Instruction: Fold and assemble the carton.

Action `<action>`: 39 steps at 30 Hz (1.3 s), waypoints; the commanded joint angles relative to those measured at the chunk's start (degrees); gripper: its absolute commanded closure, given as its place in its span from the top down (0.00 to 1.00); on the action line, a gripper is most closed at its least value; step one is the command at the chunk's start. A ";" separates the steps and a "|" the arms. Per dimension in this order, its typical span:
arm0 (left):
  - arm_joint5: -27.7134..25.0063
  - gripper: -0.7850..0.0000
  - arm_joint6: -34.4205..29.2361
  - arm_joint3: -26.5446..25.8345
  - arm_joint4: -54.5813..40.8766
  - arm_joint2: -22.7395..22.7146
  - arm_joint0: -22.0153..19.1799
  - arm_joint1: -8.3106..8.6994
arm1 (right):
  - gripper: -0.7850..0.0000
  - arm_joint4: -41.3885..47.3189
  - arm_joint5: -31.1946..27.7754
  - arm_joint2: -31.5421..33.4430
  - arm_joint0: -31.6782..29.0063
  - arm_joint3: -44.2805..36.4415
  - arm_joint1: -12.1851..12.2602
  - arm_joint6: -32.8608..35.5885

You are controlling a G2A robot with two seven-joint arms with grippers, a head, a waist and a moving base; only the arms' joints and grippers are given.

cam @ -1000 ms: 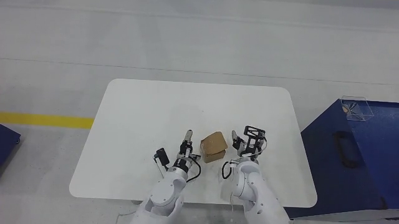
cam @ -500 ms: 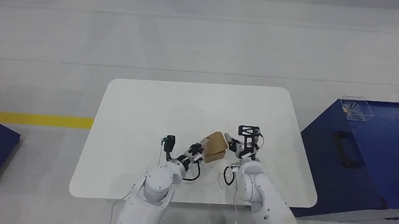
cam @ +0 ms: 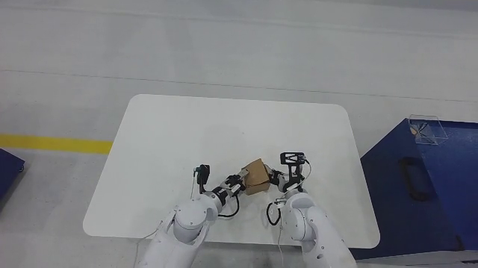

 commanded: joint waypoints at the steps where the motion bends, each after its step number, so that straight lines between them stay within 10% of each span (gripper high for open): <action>1: 0.10 0.47 1.03 0.24 0.58 0.55 -0.05 -0.06 | 1.00 -0.06 0.22 -0.11 0.19 0.34 -0.02 -0.10; 39: -0.24 0.44 3.91 -1.00 1.32 2.79 0.53 0.19 | 1.00 2.16 -0.77 0.66 0.82 1.62 0.33 1.71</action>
